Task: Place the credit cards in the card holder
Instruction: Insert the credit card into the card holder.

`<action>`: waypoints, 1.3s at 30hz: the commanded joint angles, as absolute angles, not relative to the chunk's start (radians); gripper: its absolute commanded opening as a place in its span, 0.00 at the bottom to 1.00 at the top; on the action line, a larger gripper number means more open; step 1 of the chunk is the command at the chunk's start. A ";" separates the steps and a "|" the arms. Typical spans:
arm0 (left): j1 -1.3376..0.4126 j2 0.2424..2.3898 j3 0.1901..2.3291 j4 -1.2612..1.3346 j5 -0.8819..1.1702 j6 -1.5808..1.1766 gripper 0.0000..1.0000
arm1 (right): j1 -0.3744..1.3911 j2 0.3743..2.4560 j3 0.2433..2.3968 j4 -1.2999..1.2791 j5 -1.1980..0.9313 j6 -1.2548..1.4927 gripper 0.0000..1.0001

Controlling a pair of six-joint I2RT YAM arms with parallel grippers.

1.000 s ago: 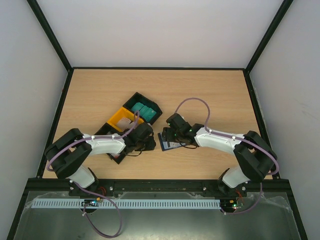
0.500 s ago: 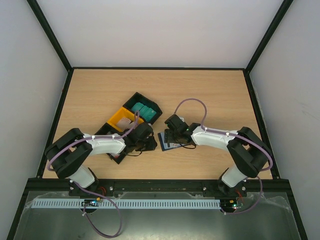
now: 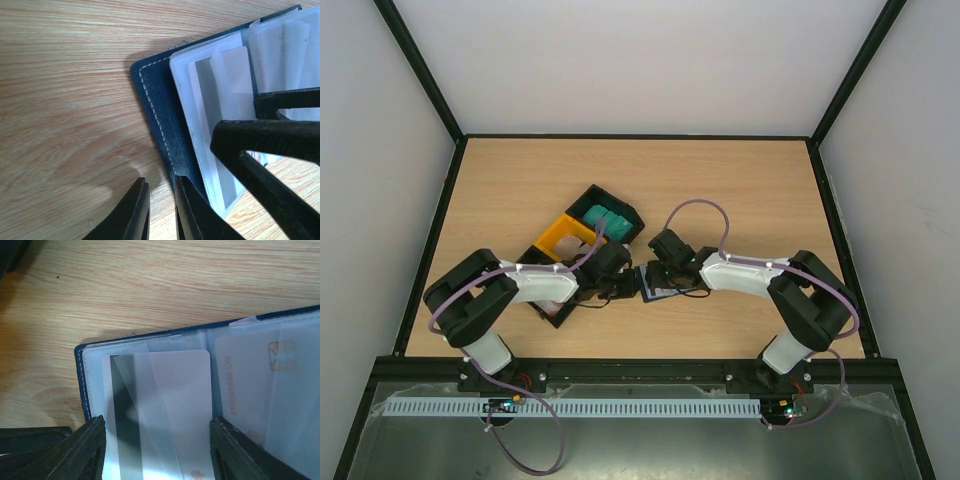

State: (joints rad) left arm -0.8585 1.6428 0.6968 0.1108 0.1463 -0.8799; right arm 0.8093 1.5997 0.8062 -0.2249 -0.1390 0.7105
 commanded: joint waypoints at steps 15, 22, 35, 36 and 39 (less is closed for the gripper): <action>-0.855 1.687 0.696 0.036 0.131 -0.852 0.17 | 0.722 1.579 0.740 -0.030 -0.332 0.650 0.55; -0.856 1.693 0.694 0.025 0.125 -0.840 0.16 | 0.699 1.581 0.733 0.033 -0.420 0.660 0.56; -0.854 1.664 0.703 -0.004 0.094 -0.835 0.16 | 0.692 1.570 0.758 -0.076 -0.268 0.641 0.57; -0.856 1.663 0.705 -0.007 0.092 -0.833 0.16 | 0.692 1.578 0.758 -0.077 -0.273 0.641 0.57; -0.856 1.662 0.705 -0.007 0.088 -0.834 0.16 | 0.691 1.598 0.753 -0.071 -0.303 0.640 0.56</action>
